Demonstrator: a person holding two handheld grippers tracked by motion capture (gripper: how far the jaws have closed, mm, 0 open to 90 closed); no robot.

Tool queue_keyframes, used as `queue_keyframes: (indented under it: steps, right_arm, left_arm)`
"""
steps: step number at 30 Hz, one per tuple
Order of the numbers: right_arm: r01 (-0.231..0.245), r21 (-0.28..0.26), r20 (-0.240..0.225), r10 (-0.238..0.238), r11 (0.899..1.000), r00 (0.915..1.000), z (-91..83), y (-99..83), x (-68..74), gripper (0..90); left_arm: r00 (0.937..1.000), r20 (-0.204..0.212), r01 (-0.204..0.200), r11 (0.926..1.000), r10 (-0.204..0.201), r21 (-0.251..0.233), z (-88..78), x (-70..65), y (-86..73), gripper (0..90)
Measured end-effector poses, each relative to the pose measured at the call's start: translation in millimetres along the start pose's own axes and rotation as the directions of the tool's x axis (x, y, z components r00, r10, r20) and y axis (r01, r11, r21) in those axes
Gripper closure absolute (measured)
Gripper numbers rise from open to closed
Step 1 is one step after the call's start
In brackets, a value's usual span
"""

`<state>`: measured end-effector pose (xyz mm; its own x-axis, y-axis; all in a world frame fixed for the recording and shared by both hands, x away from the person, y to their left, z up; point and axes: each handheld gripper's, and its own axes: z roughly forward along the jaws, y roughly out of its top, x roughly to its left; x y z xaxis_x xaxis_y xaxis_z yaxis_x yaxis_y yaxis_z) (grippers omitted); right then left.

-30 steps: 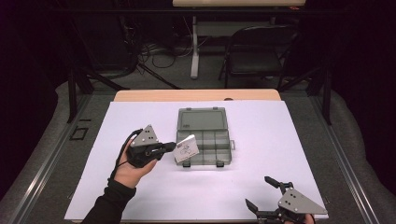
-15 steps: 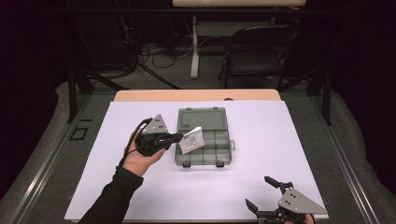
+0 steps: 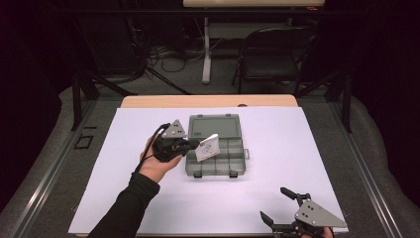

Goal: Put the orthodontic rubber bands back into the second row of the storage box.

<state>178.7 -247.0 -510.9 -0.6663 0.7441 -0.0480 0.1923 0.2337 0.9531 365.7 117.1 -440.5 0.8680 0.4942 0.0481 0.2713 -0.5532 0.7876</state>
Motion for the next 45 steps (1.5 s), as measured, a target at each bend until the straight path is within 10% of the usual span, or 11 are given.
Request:
queue_keyframes:
  steps: [45]
  right_arm:
    - [0.003, 0.002, -0.002, -0.003, 1.0, 1.0, -0.6, 0.3, -0.1, 8.0]
  left_arm:
    - [0.9973, 0.072, 0.009, 0.9932, -0.017, 0.116, 51.7, -9.8, -21.6, 89.5]
